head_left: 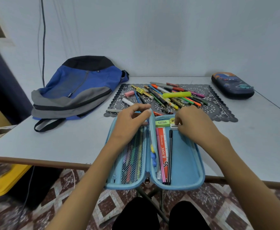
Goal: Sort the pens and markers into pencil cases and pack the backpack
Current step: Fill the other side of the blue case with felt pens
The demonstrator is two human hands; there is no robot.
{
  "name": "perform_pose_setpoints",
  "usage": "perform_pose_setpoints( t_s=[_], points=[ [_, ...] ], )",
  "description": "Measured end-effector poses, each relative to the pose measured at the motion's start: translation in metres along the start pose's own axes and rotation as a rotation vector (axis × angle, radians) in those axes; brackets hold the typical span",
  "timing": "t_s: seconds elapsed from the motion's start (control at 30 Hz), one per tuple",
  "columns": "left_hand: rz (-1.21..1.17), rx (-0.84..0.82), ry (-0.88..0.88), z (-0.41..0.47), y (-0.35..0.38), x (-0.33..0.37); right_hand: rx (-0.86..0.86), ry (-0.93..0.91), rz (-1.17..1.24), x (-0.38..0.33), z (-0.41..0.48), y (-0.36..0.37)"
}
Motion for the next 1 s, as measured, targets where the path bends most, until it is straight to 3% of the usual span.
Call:
perform_pose_setpoints(
  t_s=[0.4, 0.83, 1.0],
  points=[
    [0.016, 0.004, -0.007, 0.001, 0.0, -0.004, -0.315, -0.361, 0.24, -0.015, -0.018, -0.003],
    [0.002, 0.003, 0.001, 0.0, 0.0, -0.002, -0.217, -0.324, 0.281, -0.018, -0.015, 0.004],
    [0.0, 0.001, 0.006, 0.0, 0.0, -0.001, -0.261, -0.345, 0.311, -0.017, -0.015, 0.005]
  ],
)
Point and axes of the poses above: each hand's wrist, its own z-axis towards the middle knuckle, its own y-axis out of the palm, x = y × z, the point moved 3 cm from there along z, towards the middle knuckle, and after that the axes turned 5 degrees about y, right-handed, at the moved point
